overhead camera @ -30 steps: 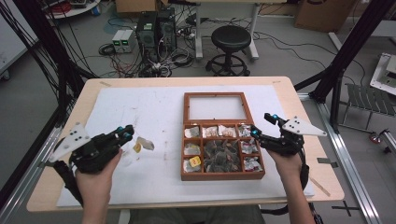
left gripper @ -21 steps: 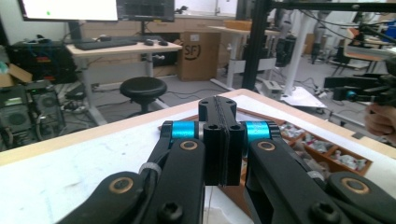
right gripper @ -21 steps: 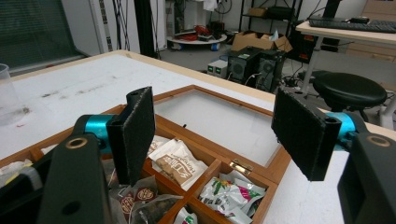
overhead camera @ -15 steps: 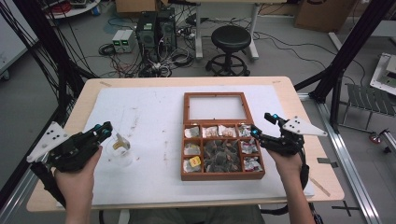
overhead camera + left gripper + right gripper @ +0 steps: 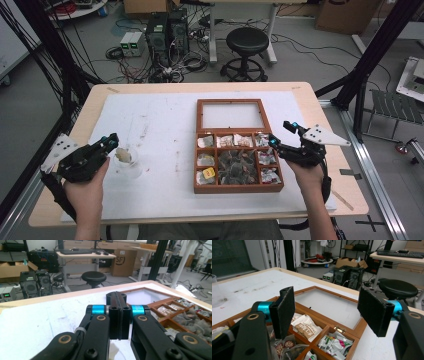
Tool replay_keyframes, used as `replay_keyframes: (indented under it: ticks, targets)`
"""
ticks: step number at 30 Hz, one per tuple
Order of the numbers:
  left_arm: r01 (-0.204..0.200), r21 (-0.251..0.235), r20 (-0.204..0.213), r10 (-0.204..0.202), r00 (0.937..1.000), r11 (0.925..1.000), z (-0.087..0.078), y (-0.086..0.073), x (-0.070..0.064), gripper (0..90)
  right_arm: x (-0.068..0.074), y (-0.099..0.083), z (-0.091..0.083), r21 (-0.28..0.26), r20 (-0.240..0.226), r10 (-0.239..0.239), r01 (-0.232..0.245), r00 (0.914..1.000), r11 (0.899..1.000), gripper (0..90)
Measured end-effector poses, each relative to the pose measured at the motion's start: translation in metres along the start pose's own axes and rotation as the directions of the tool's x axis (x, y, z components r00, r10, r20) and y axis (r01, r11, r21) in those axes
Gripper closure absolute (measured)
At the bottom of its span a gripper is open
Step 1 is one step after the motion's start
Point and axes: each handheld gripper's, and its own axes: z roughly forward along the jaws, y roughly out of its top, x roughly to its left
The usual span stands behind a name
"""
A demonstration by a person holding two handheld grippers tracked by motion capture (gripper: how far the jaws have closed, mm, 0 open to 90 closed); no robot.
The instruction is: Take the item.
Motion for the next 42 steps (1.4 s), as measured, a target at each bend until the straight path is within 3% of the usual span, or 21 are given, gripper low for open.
replay_keyframes:
  ticks: [7,9,12,16,22,28,34,37,42]
  targets:
    - [0.003,0.034,-0.019,-0.002,0.9998,0.9994,0.005,-0.017,0.005,88.6,0.0,0.0,0.0,-0.003,0.001,-0.002,0.002,1.0,1.0,31.3]
    - [0.01,0.038,-0.026,-0.009,0.9996,0.9992,0.006,-0.021,0.007,84.2,0.0,0.0,0.0,-0.004,0.002,-0.004,0.004,1.0,1.0,31.3]
    - [0.036,0.045,-0.044,-0.034,0.9985,0.9984,0.006,-0.023,0.009,66.8,0.0,0.001,-0.001,-0.007,0.001,-0.006,0.006,1.0,1.0,31.3]
    - [0.016,0.034,-0.051,-0.014,0.9986,0.9993,0.002,-0.02,0.003,51.2,-0.001,0.002,-0.003,-0.011,0.002,-0.002,0.002,1.0,1.0,31.3]
    - [-0.053,0.002,-0.009,0.053,0.9986,0.9986,-0.003,-0.007,-0.027,35.8,-0.008,0.003,-0.007,-0.017,0.02,0.016,-0.016,0.9997,1.0,31.3]
    - [-0.095,-0.056,0.04,0.098,0.9944,0.9939,-0.012,-0.002,-0.056,30.8,-0.011,0.002,-0.01,-0.014,0.036,0.023,-0.022,0.9991,1.0,31.3]
    - [-0.122,-0.075,0.096,0.129,0.987,0.9897,-0.016,0.006,-0.08,28.9,-0.006,0.005,-0.007,-0.006,0.021,0.019,-0.018,0.9996,1.0,31.3]
    - [-0.13,-0.076,0.107,0.138,0.9846,0.9886,-0.014,0.006,-0.085,28.9,-0.002,0.008,-0.007,-0.013,0.015,0.014,-0.014,0.9998,1.0,31.3]
    - [-0.114,-0.062,0.119,0.12,0.9855,0.9916,-0.003,0.001,-0.084,27.4,0.002,0.013,-0.013,-0.035,0.006,0.016,-0.016,0.9999,0.999,31.2]
